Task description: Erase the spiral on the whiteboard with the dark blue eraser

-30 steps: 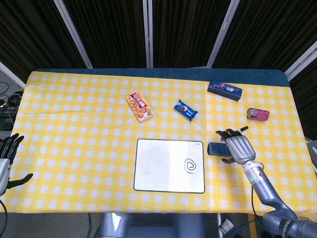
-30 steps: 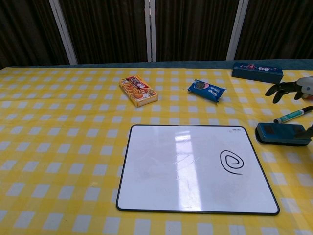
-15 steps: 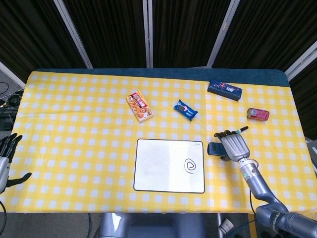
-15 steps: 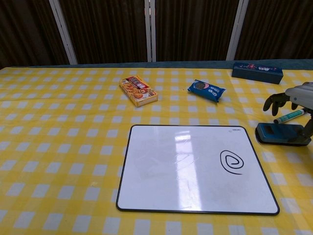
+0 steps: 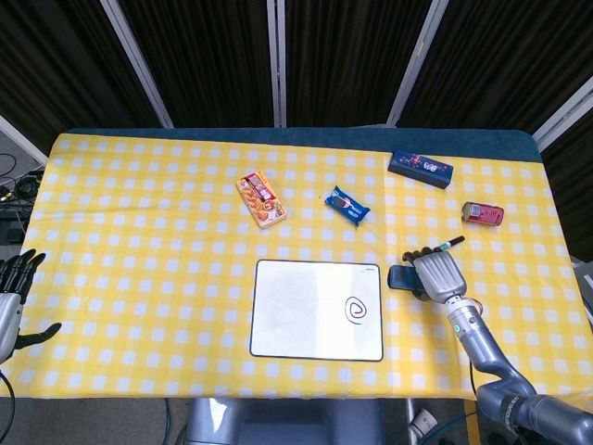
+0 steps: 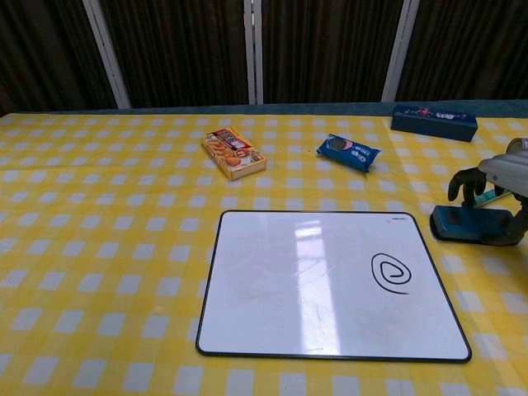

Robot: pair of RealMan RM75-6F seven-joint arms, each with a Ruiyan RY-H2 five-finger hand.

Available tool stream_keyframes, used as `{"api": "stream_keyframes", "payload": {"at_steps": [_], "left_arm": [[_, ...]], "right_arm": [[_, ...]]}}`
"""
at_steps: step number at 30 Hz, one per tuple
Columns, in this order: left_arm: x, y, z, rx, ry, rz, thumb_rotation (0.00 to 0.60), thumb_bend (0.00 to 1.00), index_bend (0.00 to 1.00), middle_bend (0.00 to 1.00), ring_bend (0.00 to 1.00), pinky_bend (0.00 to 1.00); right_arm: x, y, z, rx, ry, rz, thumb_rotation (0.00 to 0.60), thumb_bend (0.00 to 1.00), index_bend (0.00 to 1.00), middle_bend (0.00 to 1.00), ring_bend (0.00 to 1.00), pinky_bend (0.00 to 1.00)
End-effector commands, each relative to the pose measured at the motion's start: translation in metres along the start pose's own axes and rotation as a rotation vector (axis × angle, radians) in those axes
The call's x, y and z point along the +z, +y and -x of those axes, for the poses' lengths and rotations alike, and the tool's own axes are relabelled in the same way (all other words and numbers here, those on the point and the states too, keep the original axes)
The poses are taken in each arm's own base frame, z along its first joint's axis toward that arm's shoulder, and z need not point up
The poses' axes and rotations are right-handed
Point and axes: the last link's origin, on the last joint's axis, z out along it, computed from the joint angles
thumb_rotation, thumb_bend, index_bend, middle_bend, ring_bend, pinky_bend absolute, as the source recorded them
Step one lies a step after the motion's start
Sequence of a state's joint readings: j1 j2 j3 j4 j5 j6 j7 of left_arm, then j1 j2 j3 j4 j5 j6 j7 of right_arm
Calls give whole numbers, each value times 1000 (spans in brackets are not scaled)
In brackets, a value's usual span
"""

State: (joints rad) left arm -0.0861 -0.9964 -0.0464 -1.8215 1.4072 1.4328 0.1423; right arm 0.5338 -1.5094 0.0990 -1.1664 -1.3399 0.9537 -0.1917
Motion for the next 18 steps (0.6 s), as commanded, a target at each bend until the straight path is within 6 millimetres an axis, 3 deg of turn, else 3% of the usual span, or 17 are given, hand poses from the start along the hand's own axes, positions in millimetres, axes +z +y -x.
{"api": "stream_keyframes", "payload": {"at_steps": [1,9,17,18], "left_arm": [[0,0,0,0,-1,-2,600,0,0,0,0,0],[0,-1,1,3,-2,-6,600,0,0,0,0,0],[1,0,0,2,-1,-6,600,0,0,0,0,0],[1,0,0,2,-1,-5,600,0,0,0,0,0]], "right_arm": [[1,0,2,-4,-6,-3,600,137,357,435,350,392],[0,-2,2,3,5,-9,600,218,403,481,401,450],[-3,-11,-21,70,82,-58,600,247,414,490,412,454],[-4,-22,-31,104,109,-96,600,247,415,490,413,454]]}}
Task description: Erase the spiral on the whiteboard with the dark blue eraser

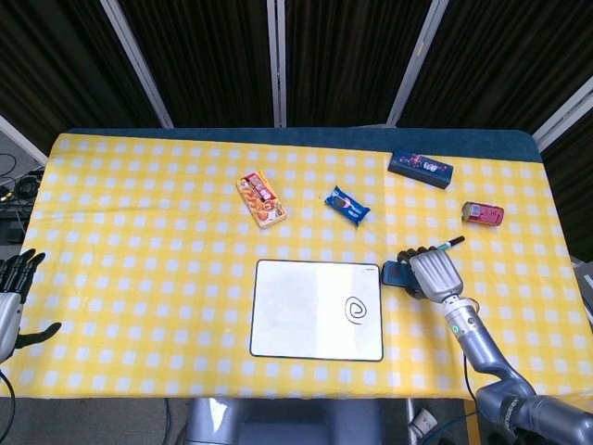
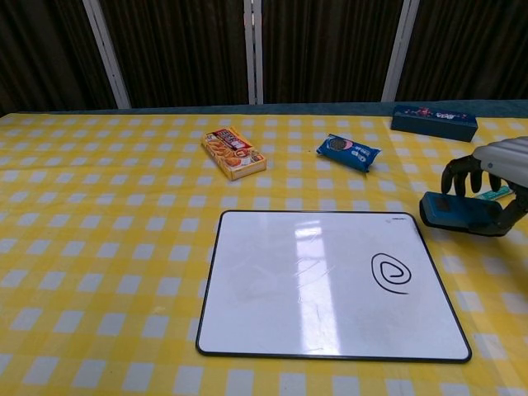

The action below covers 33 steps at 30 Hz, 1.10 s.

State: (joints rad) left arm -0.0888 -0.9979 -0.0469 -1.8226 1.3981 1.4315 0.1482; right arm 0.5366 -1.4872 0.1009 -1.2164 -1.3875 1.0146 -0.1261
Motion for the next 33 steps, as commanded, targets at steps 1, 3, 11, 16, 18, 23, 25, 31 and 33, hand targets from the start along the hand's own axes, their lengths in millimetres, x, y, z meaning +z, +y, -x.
{"api": "stream_keyframes", "payload": {"at_steps": [1,3,11,16,18,23,25,31,33], "left_arm": [[0,1,0,-1,-1,2,600,0,0,0,0,0],[0,1,0,0,-2,4,600,0,0,0,0,0],[0,1,0,-3,-2,7,600,0,0,0,0,0],[0,0,0,-6,-7,4,600,0,0,0,0,0],[0,-1,-1,-8,-5,0,600,0,0,0,0,0],[0,-4,-1,-11,-6,-5,600,0,0,0,0,0],[0,-5,-2,-13,-6,-7,600,0,0,0,0,0],[-1,-5,-3,-16,-3,-5,600,0,0,0,0,0],[0,-4,-2,-12,-5,-3,600,0,0,0,0,0]], "right_arm": [[-2,-18,-18,55,42,-70,600,248,416,492,415,454],[-4,-25,-22,61,30,-96,600,248,420,494,416,454],[-1,-75,-20,-10,-30,-232,600,266,432,499,420,463],[14,-92,-12,-58,-44,-237,600,269,434,500,422,468],[20,-95,-8,-83,-53,-232,600,269,436,502,422,469],[24,-99,-1,-106,-73,-222,600,269,438,503,423,470],[25,-99,1,-115,-80,-218,600,269,438,503,423,470],[17,-98,5,-118,-125,-223,600,279,445,509,430,473],[12,-99,5,-113,-142,-235,600,288,454,513,433,478]]}}
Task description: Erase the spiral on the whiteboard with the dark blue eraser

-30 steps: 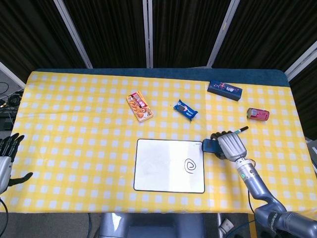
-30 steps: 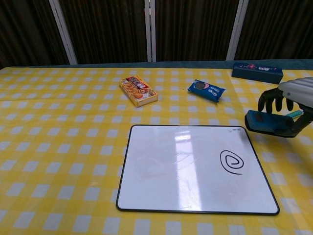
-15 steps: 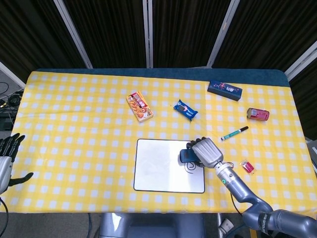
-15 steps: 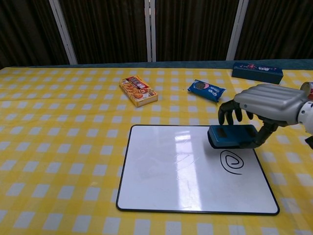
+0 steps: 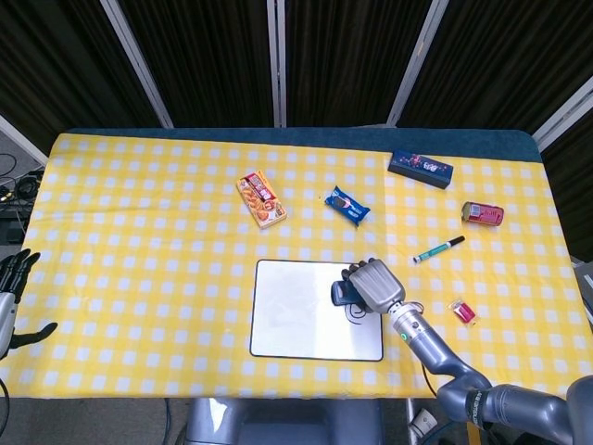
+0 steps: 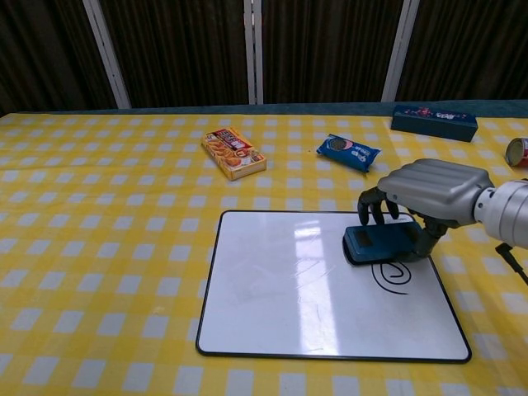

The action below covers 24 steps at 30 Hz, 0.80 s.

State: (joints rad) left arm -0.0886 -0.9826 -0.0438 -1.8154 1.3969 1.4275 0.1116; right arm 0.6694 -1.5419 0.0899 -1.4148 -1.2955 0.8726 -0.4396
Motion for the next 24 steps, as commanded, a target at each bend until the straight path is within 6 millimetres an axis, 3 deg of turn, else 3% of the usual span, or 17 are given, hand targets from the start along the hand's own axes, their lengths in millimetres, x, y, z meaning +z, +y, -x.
{"api": "stream_keyframes", "payload": {"at_steps": [1,15,19,24], "left_arm": [[0,1,1,4,-3,3,600,0,0,0,0,0],[2,3,3,10,-8,5,600,0,0,0,0,0],[2,3,3,9,-6,2,600,0,0,0,0,0],[2,2,2,6,-3,0,600,0,0,0,0,0]], "right_arm": [[-9,-5,2,5,-35,-24,600,291,460,517,435,481],[-49,-39,4,-7,-97,-181,600,292,480,537,454,489],[-48,-38,4,-21,-83,-182,600,293,480,537,454,490],[-34,-23,3,-26,-61,-120,600,296,481,537,454,489]]}}
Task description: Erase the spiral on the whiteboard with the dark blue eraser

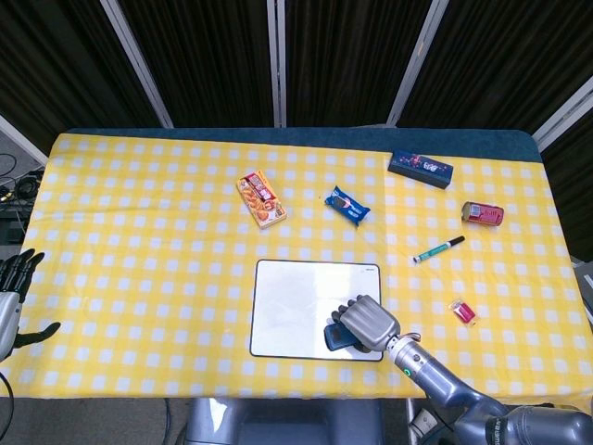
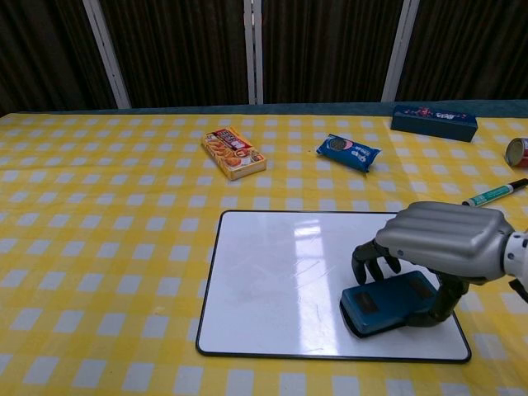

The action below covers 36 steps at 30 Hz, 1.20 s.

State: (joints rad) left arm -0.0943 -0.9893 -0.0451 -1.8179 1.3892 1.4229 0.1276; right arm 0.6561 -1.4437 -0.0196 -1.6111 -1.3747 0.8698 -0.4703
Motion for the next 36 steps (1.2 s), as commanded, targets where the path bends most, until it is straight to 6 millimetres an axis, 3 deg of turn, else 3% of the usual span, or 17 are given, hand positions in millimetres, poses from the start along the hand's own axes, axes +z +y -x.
{"api": "stream_keyframes", "payload": {"at_steps": [1,9,15,24,36], "left_arm": [[0,0,0,0,0,0,600,0,0,0,0,0],[1,-1,0,1,-1,-2,600,0,0,0,0,0],[2,-1,1,2,-3,-4,600,0,0,0,0,0],[2,-1,1,2,-3,-9,600,0,0,0,0,0],[1,0,0,4,1,-5,600,0,0,0,0,0]], "right_arm": [[9,13,-2,3,18,50,600,297,481,537,454,490],[35,49,-8,42,45,203,600,296,482,537,454,490],[41,57,-8,56,43,241,600,300,483,537,455,489],[24,41,1,61,-10,169,600,299,488,542,458,492],[-21,1,10,46,-92,-8,600,299,488,543,459,493]]}}
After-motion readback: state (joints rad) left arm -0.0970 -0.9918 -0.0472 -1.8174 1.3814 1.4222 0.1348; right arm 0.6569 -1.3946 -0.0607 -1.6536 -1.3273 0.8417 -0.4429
